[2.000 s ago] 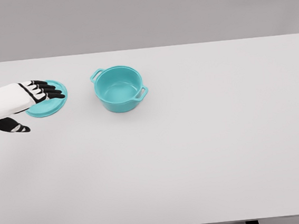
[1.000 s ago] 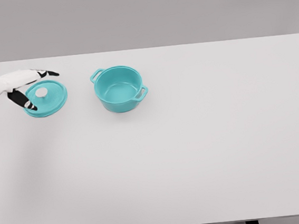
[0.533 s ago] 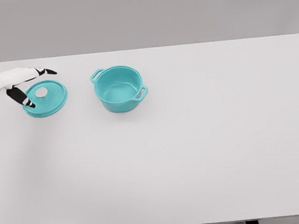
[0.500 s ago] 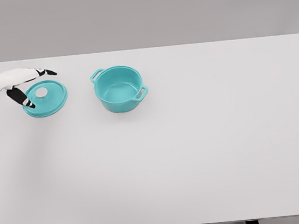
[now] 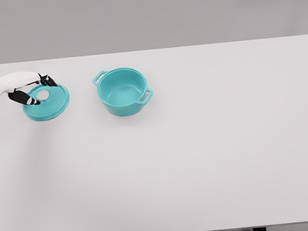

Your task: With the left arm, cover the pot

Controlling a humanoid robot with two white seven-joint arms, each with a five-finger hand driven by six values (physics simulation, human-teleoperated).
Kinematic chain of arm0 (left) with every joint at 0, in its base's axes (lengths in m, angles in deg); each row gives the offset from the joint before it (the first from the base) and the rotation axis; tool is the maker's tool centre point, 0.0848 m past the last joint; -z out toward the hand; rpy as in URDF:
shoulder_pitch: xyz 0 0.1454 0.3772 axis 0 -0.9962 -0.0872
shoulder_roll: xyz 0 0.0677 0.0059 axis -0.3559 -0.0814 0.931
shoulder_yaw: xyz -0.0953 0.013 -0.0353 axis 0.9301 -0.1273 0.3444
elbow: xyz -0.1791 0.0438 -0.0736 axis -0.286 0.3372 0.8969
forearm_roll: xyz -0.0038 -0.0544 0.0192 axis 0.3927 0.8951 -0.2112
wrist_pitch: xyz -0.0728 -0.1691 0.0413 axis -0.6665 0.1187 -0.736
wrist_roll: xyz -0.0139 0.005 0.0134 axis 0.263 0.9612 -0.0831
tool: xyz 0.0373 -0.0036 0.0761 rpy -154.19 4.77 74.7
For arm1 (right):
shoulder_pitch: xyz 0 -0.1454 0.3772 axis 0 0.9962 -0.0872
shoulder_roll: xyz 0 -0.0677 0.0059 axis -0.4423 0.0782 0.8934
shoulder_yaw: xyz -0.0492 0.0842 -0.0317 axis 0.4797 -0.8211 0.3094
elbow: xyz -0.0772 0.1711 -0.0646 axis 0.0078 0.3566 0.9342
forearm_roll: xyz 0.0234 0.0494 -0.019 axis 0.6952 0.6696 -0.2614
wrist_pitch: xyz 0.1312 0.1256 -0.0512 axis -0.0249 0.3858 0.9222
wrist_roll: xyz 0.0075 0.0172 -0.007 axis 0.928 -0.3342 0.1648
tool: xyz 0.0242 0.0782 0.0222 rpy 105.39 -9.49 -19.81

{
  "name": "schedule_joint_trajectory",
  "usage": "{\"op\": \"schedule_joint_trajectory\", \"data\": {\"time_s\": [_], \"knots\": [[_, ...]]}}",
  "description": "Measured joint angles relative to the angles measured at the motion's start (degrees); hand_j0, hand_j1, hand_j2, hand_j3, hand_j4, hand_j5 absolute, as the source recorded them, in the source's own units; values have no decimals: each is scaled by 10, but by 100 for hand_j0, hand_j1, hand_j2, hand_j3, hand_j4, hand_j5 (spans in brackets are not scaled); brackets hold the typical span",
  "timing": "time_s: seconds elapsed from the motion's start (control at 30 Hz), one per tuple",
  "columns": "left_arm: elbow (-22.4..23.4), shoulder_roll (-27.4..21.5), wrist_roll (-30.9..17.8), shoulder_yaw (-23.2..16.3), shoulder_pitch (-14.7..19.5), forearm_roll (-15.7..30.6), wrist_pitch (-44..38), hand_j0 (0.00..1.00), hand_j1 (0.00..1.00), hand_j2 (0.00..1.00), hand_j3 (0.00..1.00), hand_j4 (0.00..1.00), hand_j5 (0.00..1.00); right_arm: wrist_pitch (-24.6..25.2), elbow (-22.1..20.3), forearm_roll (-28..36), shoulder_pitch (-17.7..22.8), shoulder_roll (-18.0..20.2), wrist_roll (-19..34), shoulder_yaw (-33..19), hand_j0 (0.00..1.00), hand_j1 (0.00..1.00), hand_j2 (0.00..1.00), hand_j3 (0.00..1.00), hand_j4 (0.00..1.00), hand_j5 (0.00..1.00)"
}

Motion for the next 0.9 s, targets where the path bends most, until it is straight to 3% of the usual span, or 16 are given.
{"op": "schedule_joint_trajectory", "data": {"time_s": [0.23,0.27,0.33,0.4,0.6,0.9], "knots": [[-1,-1,2,0,0,2,0,71,71,71,71,71,71,0,0,0,0,0,0,0,100,100,100,100,100,100],[-1,-1,2,-1,0,2,0,66,66,66,66,66,66,0,0,0,0,0,0,0,100,100,100,100,100,100],[-2,-1,2,-2,0,3,0,45,45,45,45,45,45,0,0,0,0,0,0,0,100,100,100,100,100,100],[-2,-1,3,-2,0,5,0,38,38,38,38,38,38,0,0,0,0,0,0,0,100,100,100,100,100,100],[-8,0,4,1,1,8,0,40,40,40,40,40,40,0,0,0,0,0,0,0,100,100,100,100,100,100],[-59,5,2,-2,15,20,0,41,41,41,41,41,41,0,0,0,0,0,0,0,100,100,100,100,100,100]]}}
